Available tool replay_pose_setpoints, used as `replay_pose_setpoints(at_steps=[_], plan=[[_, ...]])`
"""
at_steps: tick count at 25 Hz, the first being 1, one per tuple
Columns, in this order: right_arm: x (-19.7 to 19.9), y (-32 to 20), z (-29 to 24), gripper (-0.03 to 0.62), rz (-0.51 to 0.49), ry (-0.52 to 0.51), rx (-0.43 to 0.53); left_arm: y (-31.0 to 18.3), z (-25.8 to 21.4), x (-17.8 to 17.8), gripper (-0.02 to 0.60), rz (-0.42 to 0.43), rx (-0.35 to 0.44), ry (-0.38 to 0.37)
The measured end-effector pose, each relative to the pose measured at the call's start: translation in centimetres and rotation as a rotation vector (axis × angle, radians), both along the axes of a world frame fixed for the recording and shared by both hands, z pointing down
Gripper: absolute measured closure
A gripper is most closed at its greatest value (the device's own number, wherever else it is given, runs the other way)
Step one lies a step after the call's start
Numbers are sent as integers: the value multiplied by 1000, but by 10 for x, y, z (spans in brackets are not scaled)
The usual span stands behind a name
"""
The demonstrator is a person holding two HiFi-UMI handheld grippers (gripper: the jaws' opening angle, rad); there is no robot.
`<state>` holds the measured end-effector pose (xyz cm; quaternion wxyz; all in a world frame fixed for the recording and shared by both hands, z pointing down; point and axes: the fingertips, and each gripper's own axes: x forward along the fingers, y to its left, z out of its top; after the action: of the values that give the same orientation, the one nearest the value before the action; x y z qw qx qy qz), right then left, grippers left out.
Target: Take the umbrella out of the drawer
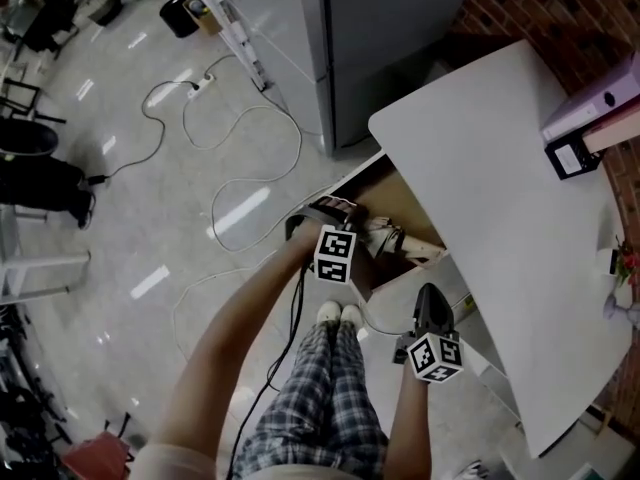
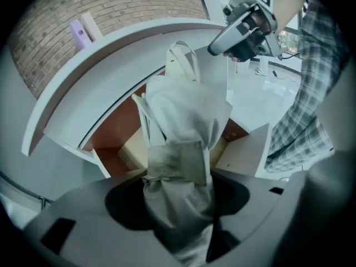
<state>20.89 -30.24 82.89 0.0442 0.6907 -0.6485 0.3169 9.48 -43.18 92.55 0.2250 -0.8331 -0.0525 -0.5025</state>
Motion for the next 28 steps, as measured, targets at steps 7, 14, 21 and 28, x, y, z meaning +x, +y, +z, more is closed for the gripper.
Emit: replay_pose_setpoints(at_steps=[7,14,21,28], plan=[[-12,11,-51,574,-29,1,12,24,-71,-33,304,-92,-39,64],[-22,7,-124,574,-65,21,88,37,-162,-64,304,-228,-68,183],[-1,1,-200,574,-73,73,181,28,-276,-66,304,-425,-86,435],[32,1,-275,574,-70,155,286,15,-386,-67,304,-619,-103,743]])
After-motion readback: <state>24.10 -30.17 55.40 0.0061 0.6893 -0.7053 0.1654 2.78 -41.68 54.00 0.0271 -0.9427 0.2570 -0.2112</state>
